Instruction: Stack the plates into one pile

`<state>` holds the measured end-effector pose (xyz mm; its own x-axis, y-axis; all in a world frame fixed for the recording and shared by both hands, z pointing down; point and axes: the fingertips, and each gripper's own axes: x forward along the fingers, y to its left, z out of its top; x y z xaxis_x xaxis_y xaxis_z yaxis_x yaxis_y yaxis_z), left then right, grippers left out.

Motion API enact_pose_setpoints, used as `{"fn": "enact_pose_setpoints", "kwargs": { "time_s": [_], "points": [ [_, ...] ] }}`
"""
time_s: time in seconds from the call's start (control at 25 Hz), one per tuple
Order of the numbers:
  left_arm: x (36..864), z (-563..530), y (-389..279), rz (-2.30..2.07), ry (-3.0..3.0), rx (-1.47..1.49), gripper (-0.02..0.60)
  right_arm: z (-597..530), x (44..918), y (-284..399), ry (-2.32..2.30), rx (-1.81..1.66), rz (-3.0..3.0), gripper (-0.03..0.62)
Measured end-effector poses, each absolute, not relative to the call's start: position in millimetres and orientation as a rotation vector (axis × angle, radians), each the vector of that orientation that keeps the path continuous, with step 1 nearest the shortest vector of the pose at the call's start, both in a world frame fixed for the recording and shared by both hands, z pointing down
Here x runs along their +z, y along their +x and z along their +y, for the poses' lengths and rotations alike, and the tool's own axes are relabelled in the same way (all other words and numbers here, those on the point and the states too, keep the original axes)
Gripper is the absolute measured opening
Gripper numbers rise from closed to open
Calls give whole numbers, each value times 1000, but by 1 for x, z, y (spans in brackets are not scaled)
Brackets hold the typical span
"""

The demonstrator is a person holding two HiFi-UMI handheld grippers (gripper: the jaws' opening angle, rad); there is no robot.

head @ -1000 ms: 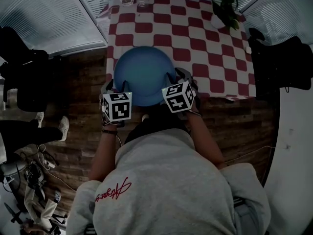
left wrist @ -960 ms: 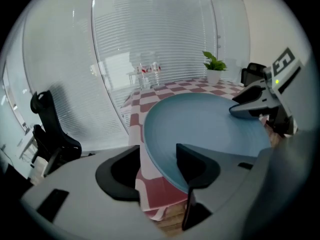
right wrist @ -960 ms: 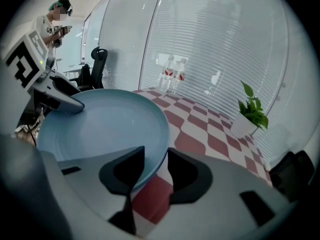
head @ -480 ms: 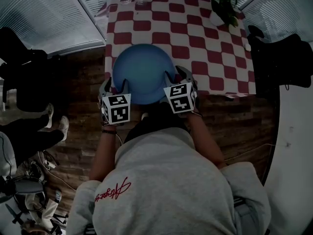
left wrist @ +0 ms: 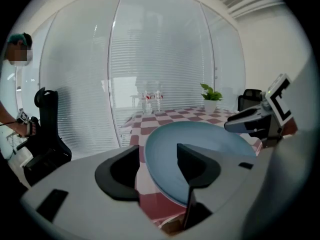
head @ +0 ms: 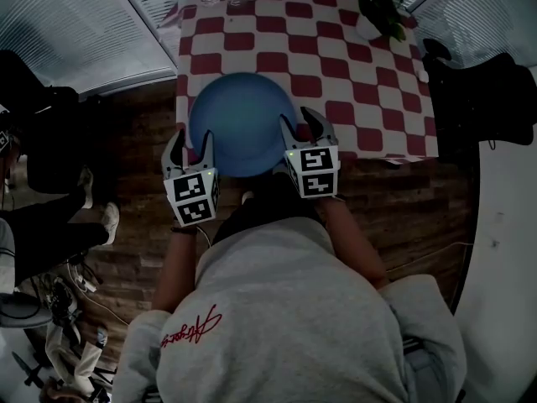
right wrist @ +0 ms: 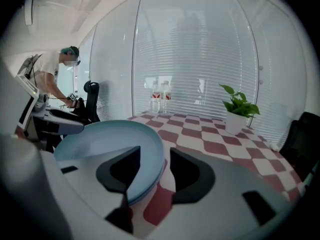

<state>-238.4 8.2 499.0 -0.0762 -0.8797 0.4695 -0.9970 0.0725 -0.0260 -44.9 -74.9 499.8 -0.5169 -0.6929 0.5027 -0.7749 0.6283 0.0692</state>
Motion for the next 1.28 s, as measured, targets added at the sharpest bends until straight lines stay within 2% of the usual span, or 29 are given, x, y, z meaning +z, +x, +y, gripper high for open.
{"fn": "enact_pose_setpoints", "kwargs": {
  "time_s": [0.28, 0.4, 0.72, 0.92, 1.28],
  "points": [
    [466, 8, -236, -2082, 1912, 387, 219, -67, 468, -51, 1210, 240, -2487, 181],
    [451, 7, -235, -2112, 1936, 339, 167, -67, 452, -53, 1231, 229, -2534, 136],
    [417, 3, -224, -2107, 2035, 228, 89, -65, 417, -56, 1258, 217, -2622, 38],
    [406, -1, -217, -2091, 2068, 196, 46, -61, 403, -63, 1234, 197, -2672, 20],
    [395, -2, -207, -2013, 2134, 172, 37, -48, 382, -87, 1132, 168, -2784, 12]
  ]
}}
